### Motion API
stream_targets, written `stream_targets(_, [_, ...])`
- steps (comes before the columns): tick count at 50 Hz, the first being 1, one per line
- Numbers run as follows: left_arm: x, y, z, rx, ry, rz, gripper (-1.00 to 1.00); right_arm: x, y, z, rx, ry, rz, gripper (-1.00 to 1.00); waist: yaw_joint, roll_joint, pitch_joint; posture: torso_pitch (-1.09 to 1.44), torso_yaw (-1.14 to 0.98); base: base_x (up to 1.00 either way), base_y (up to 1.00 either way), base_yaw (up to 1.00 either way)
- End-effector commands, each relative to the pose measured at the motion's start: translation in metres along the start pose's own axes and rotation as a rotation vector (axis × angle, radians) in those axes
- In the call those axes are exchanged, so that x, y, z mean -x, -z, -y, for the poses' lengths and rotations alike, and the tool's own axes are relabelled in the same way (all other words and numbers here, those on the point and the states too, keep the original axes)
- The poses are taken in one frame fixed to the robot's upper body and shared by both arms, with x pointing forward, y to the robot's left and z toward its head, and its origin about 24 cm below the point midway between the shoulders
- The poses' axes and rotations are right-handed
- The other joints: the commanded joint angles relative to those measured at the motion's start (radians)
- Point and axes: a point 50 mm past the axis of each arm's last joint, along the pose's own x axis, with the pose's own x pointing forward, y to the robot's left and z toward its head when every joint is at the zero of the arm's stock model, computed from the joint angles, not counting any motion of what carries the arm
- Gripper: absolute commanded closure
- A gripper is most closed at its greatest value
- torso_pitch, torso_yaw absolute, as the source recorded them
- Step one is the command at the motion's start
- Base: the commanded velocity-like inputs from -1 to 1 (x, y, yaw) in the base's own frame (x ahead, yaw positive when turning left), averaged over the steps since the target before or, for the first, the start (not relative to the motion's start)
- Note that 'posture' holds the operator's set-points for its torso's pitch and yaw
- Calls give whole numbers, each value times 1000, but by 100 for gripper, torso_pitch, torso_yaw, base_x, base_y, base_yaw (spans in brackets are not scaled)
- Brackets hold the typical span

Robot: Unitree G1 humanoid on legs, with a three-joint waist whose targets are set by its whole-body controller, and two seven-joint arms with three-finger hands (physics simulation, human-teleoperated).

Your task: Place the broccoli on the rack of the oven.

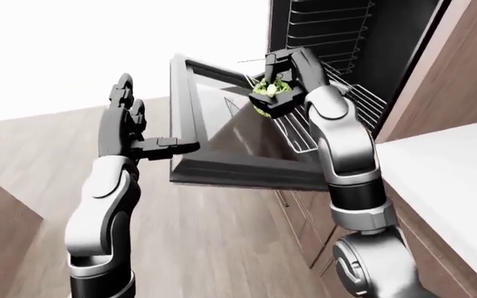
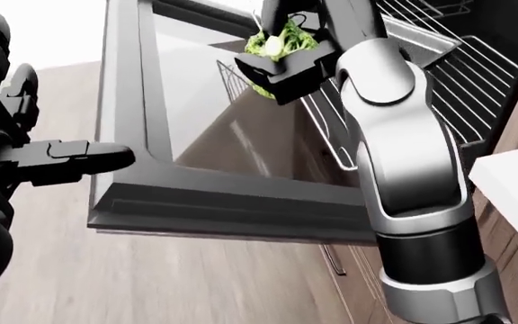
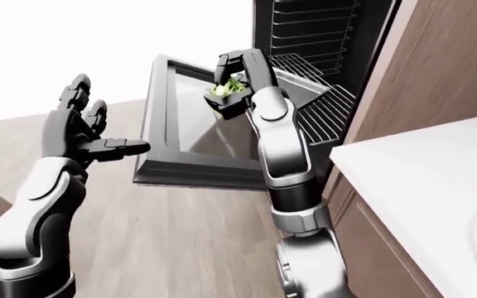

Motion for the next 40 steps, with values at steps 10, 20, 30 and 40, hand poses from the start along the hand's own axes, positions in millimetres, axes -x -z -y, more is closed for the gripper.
stream_targets(10, [-1,-22,5,4,23,114,-100,3,-31,14,8,54,125,100,11,-133,-50,0,0,23,-18,0])
stream_targets(20, [0,-24,5,7,24,117,-100,3,-32,14,8,54,128,100,-9,-51,-19,0,0,22,-18,0])
stream_targets(30, [1,-26,5,8,27,130,-100,2,-29,16,1,65,122,100,-6,-10,-41,0,0,22,-15,0])
stream_targets(40, [2,-29,6,8,30,131,-100,2,-32,17,-3,69,127,100,1,-78,-52,0,0,1,0,0])
